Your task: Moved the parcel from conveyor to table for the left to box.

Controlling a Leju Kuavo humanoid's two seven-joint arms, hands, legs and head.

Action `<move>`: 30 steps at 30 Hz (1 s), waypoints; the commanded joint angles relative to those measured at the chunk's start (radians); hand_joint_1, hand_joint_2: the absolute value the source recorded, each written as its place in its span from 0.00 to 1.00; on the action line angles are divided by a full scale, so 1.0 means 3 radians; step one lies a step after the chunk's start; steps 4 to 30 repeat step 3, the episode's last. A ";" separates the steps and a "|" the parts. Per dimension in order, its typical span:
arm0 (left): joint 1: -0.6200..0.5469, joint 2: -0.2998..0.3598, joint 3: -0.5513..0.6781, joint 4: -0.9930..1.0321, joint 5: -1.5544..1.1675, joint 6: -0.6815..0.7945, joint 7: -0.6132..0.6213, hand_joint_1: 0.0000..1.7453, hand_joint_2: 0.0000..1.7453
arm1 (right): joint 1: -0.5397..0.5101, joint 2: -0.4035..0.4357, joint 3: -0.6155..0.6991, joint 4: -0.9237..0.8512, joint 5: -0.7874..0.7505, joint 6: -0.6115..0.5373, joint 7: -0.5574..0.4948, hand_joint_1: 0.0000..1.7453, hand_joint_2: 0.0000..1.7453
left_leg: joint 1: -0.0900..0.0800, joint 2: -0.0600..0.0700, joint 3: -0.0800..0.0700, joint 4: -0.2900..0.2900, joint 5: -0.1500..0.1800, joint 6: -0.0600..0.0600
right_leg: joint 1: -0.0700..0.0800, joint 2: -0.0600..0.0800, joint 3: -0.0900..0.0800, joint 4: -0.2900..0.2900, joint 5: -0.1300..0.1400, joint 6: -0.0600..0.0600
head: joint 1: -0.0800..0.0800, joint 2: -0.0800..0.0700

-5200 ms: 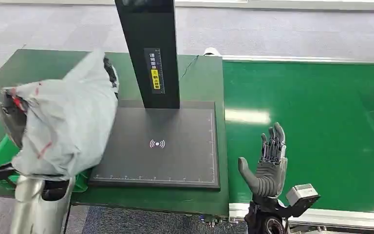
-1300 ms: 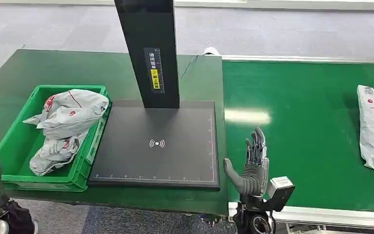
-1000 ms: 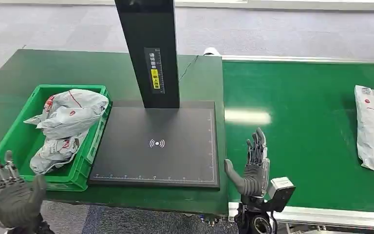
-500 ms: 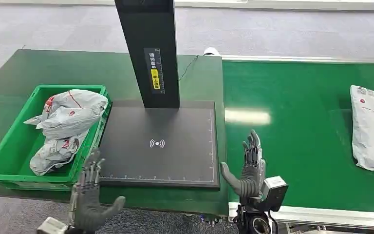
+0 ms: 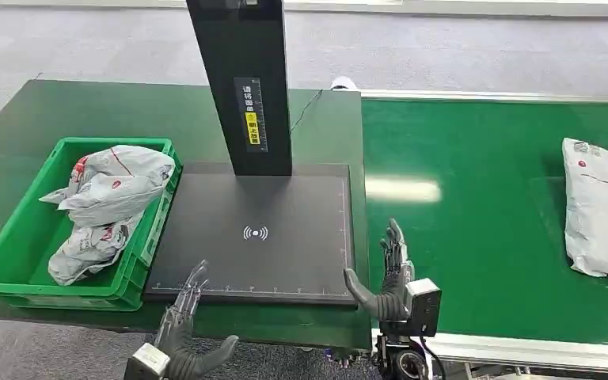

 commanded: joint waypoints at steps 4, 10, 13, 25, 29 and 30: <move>-0.0096 0.0000 -0.0135 0.0274 -0.0043 0.0023 0.0066 0.00 1.00 | 0.0154 -0.0023 0.0467 -0.0067 0.0415 -0.0312 0.0112 0.00 1.00 | -0.0003 -0.0001 0.0008 -0.0007 0.0001 0.0004 | -0.0001 -0.0007 0.0009 -0.0006 0.0000 -0.0001 | 0.0000 0.0000; -0.0096 0.0000 -0.0135 0.0274 -0.0043 0.0023 0.0066 0.00 1.00 | 0.0154 -0.0023 0.0467 -0.0067 0.0415 -0.0312 0.0112 0.00 1.00 | -0.0003 -0.0001 0.0008 -0.0007 0.0001 0.0004 | -0.0001 -0.0007 0.0009 -0.0006 0.0000 -0.0001 | 0.0000 0.0000; -0.0096 0.0000 -0.0135 0.0274 -0.0043 0.0023 0.0066 0.00 1.00 | 0.0154 -0.0023 0.0467 -0.0067 0.0415 -0.0312 0.0112 0.00 1.00 | -0.0003 -0.0001 0.0008 -0.0007 0.0001 0.0004 | -0.0001 -0.0007 0.0009 -0.0006 0.0000 -0.0001 | 0.0000 0.0000; -0.0096 0.0000 -0.0135 0.0274 -0.0043 0.0023 0.0066 0.00 1.00 | 0.0154 -0.0023 0.0467 -0.0067 0.0415 -0.0312 0.0112 0.00 1.00 | -0.0003 -0.0001 0.0008 -0.0007 0.0001 0.0004 | -0.0001 -0.0007 0.0009 -0.0006 0.0000 -0.0001 | 0.0000 0.0000; -0.0096 0.0000 -0.0135 0.0274 -0.0043 0.0023 0.0066 0.00 1.00 | 0.0154 -0.0023 0.0467 -0.0067 0.0415 -0.0312 0.0112 0.00 1.00 | -0.0003 -0.0001 0.0008 -0.0007 0.0001 0.0004 | -0.0001 -0.0007 0.0009 -0.0006 0.0000 -0.0001 | 0.0000 0.0000; -0.0096 0.0000 -0.0135 0.0274 -0.0043 0.0023 0.0066 0.00 1.00 | 0.0154 -0.0023 0.0467 -0.0067 0.0415 -0.0312 0.0112 0.00 1.00 | -0.0003 -0.0001 0.0008 -0.0007 0.0001 0.0004 | -0.0001 -0.0007 0.0009 -0.0006 0.0000 -0.0001 | 0.0000 0.0000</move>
